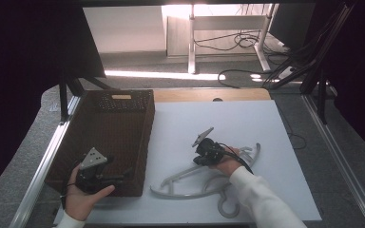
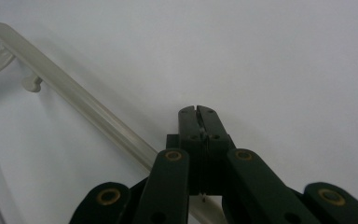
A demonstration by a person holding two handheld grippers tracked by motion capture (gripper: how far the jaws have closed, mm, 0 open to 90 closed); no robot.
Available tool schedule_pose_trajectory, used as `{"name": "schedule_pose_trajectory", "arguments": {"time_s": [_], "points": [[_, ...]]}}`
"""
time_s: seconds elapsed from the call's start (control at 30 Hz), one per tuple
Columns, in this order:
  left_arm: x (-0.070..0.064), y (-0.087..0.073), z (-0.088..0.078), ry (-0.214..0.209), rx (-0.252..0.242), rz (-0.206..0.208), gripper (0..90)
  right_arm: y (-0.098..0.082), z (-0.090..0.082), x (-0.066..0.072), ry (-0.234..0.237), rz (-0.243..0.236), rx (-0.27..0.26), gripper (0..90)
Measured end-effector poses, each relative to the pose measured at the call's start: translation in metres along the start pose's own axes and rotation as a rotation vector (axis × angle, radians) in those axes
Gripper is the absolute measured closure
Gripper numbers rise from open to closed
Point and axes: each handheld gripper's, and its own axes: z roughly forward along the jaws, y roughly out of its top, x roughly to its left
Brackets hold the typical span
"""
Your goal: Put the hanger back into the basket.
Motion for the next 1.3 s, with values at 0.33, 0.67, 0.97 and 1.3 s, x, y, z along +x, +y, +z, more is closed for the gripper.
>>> {"name": "schedule_pose_trajectory", "arguments": {"time_s": [0.33,0.67,0.97,1.3], "points": [[-0.004,0.001,0.002,-0.018,0.003,0.009,20.9,-0.008,-0.004,0.011,0.021,-0.014,-0.011,89.1],[-0.010,0.001,-0.001,-0.038,-0.006,0.023,21.7,-0.044,-0.072,-0.001,-0.074,0.153,-0.233,88.8],[-0.014,0.003,0.004,-0.059,0.002,0.025,22.5,-0.112,-0.109,-0.003,-0.135,0.297,-0.309,88.8],[-0.021,0.004,0.010,-0.068,0.014,0.038,22.9,-0.150,-0.124,-0.010,-0.161,0.393,-0.334,86.4]]}}
